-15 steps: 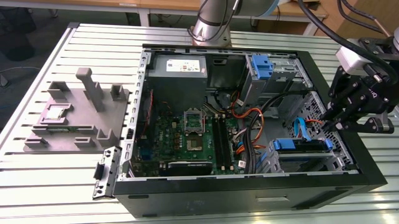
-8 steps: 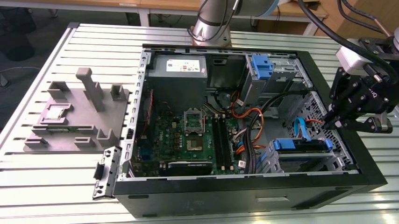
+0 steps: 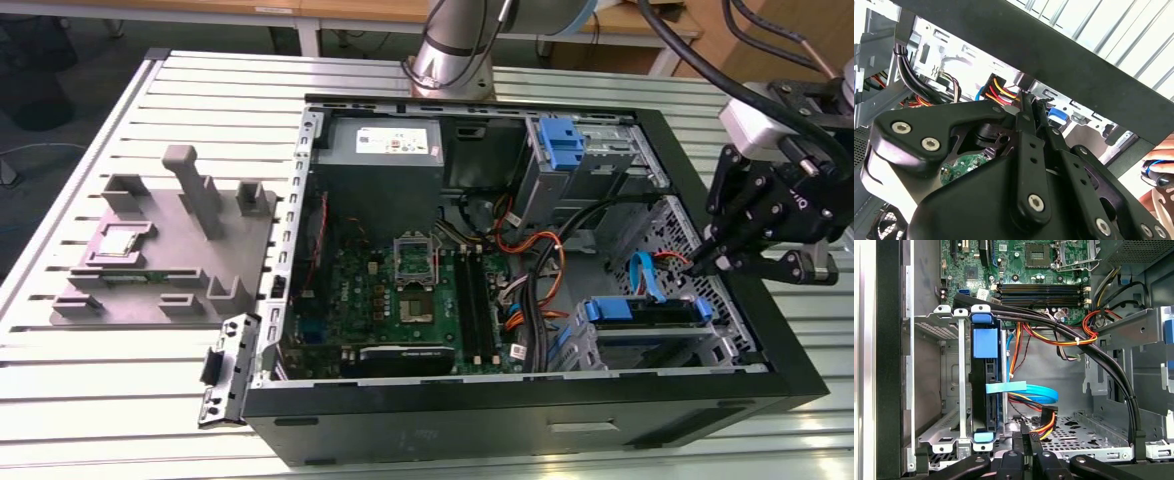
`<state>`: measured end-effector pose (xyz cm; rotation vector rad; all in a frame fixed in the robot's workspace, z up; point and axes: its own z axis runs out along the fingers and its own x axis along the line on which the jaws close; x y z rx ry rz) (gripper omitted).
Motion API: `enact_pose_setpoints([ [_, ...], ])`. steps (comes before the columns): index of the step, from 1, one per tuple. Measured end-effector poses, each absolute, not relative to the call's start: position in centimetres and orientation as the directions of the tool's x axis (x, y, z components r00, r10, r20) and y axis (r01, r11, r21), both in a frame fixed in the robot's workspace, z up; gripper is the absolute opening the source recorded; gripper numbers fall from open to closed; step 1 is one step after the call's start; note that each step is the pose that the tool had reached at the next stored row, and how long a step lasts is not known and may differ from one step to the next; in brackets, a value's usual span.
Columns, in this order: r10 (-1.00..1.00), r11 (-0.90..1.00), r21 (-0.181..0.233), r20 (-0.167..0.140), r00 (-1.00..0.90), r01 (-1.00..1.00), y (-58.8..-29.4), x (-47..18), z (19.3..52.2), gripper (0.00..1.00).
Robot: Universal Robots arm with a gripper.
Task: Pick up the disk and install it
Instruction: 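Insert the second disk wire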
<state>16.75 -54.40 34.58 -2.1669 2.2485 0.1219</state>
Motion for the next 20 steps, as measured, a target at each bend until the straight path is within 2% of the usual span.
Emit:
enact_pose_setpoints([
  [20,-0.997,0.035,0.035,-0.066,-0.038,-0.999,-56.1,15.4,34.6,0.16],
])
